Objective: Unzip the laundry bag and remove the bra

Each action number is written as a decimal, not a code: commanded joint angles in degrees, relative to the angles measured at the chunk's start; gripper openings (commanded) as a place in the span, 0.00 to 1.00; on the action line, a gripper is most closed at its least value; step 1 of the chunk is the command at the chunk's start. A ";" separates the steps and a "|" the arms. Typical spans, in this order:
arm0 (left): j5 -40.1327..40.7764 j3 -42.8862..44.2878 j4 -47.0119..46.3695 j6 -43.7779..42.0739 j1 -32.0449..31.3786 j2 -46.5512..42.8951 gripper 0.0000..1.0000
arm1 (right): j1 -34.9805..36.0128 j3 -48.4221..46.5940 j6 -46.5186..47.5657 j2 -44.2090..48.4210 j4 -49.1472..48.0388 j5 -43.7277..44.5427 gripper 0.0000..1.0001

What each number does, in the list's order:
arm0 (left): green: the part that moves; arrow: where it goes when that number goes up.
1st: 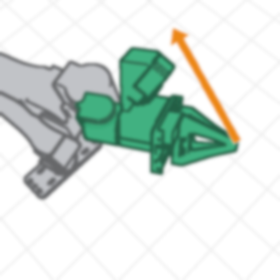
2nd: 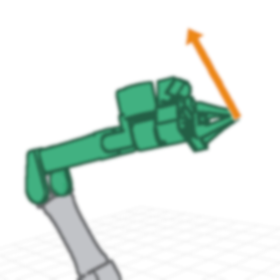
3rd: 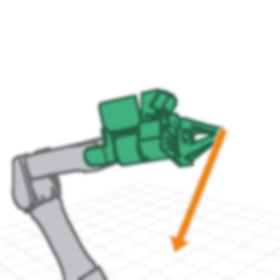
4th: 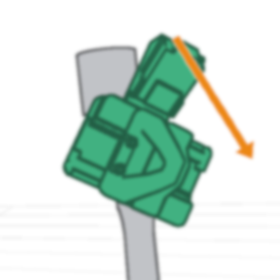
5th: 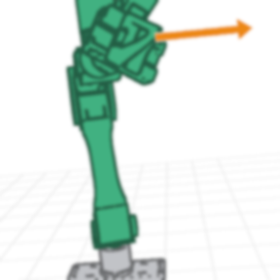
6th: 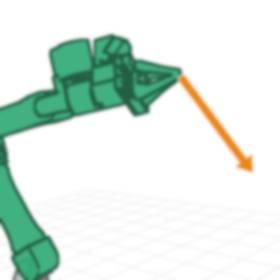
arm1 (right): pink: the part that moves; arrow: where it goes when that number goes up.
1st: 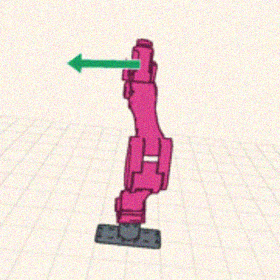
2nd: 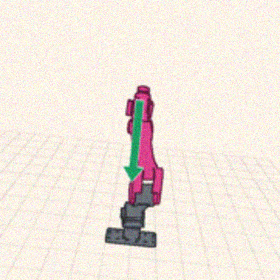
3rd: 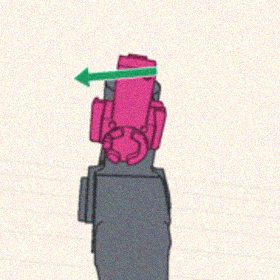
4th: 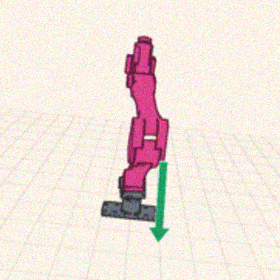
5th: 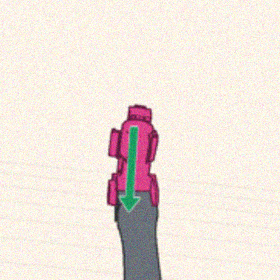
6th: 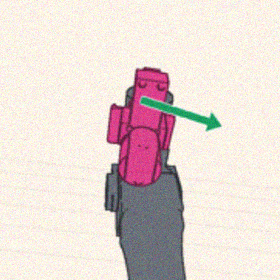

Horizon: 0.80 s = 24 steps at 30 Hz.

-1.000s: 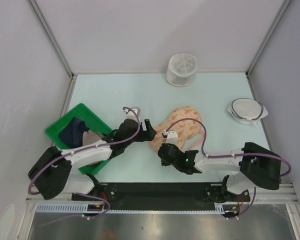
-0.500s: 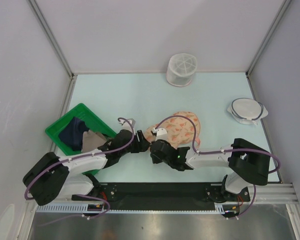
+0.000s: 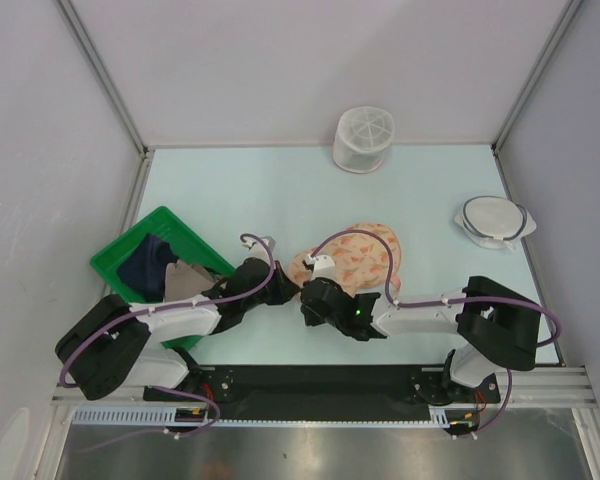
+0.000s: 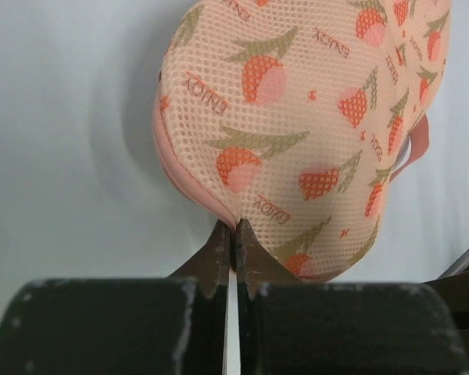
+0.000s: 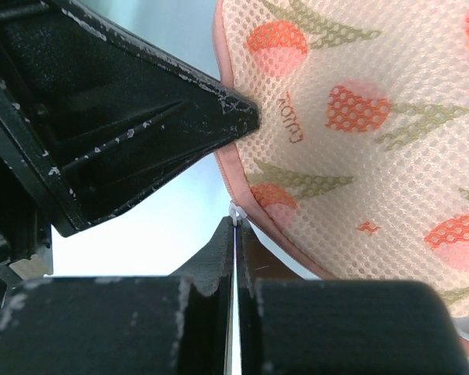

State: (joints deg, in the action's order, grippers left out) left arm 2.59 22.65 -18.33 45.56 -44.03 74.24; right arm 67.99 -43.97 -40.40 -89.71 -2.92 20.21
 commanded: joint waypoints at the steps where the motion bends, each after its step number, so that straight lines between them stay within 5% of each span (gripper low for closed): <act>1: 0.75 2.66 -1.54 -0.12 -0.27 0.56 0.00 | -0.13 -1.56 0.32 0.33 -2.36 -0.34 0.00; 24: 3.30 3.89 2.07 -2.67 1.23 -1.55 0.00 | -2.15 2.83 -1.87 4.45 -0.86 0.53 0.00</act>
State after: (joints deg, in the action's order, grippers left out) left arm 3.46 24.77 -16.10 44.84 -43.81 74.37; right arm 66.28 -41.87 -41.63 -88.09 -4.16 19.59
